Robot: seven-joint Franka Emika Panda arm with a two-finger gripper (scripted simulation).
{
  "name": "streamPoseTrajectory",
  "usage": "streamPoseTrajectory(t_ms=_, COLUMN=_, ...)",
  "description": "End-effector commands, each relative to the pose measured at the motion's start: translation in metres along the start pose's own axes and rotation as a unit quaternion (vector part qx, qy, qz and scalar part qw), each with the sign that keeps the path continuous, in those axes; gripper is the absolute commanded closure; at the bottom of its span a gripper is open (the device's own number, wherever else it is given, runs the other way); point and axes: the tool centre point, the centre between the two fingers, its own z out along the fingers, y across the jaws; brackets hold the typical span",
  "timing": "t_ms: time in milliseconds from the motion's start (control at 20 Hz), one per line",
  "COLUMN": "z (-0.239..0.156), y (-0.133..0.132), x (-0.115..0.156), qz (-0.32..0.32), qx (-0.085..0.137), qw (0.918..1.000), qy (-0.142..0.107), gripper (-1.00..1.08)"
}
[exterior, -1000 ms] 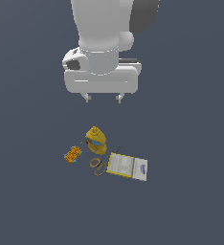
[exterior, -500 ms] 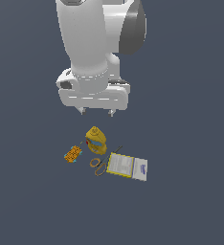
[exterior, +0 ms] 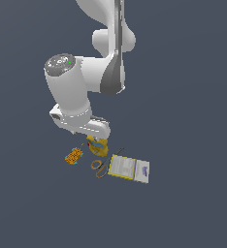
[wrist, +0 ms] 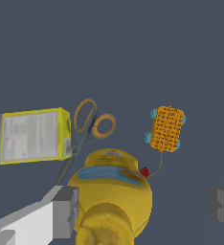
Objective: Pick up a designated object from a clutter of objects.
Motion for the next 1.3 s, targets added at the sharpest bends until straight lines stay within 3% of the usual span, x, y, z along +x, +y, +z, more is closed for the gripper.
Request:
streamPoseTrajectory(t_ms=0, z=0.029, y=0.017, x=0.005, qz=0.027, qx=-0.002, qw=0.9996, qy=0.000, gripper=-0.92)
streamPoseTrajectory(t_ms=550, z=0.109, y=0.068, x=0.007, qz=0.100, qx=-0.011, qw=0.9949, qy=0.001, gripper=-0.92)
streamPoseTrajectory(t_ms=1250, z=0.136, y=0.075, x=0.005, qz=0.110, qx=-0.013, qw=0.9939, qy=0.000, gripper=-0.92)
